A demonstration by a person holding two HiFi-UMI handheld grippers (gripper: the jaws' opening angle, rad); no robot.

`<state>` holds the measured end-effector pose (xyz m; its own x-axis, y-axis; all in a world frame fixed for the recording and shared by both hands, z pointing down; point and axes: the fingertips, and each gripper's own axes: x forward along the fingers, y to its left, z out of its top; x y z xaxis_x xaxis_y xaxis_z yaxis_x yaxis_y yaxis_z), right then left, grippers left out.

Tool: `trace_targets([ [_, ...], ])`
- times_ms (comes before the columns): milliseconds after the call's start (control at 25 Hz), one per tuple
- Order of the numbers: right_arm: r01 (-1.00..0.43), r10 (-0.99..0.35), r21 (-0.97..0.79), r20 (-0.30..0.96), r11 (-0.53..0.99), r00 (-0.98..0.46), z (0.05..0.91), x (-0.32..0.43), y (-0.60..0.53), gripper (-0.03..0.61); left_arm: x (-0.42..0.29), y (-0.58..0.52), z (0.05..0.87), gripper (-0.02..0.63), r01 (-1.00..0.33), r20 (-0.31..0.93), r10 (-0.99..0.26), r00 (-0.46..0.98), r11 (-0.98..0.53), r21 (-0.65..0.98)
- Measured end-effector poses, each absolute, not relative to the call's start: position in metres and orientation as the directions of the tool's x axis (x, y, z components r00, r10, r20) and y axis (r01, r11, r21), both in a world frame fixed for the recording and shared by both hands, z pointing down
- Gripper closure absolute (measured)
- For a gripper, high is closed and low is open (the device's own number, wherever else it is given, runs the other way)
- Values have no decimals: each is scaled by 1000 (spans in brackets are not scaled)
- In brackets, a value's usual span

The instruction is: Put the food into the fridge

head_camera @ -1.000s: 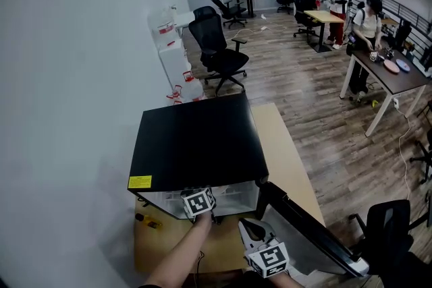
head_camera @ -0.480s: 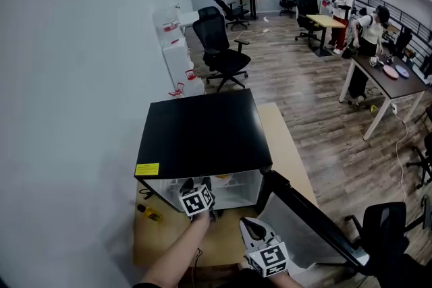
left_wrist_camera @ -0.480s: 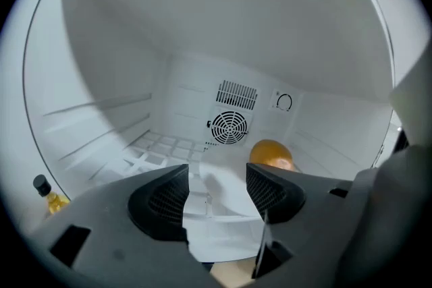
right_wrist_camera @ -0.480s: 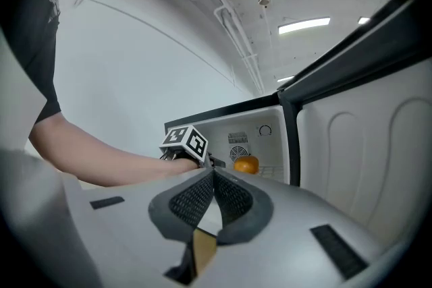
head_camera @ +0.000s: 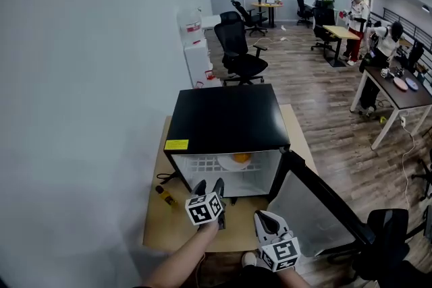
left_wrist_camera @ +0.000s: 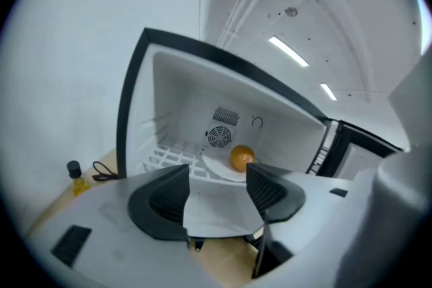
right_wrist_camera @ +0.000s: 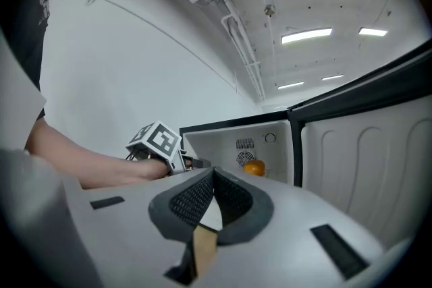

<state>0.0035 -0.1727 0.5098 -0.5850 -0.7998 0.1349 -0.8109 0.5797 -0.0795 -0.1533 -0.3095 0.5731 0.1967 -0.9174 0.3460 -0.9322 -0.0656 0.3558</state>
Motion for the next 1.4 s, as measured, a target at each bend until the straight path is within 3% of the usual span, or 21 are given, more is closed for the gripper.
trace_targets([
  [840,-836,-829,-51,110,546,-548,479,-35,53,519,-157,48,479,371,-935,74,-956,283,-258,244],
  [920,-840,-833,-38,117,541,-541,480,-34,66,518,-152,71,488,404,-929,79,-954,289,-260,263],
  [1120,-826,-818,-7,139,563,-559,480,-35,92,519,-145,109,499,578,-926,93,-954,285,-249,283],
  [1400,-826,-819,13,132,564,-558,475,-20,98,518,-140,120,494,600,-942,79,-953,292,-272,199],
])
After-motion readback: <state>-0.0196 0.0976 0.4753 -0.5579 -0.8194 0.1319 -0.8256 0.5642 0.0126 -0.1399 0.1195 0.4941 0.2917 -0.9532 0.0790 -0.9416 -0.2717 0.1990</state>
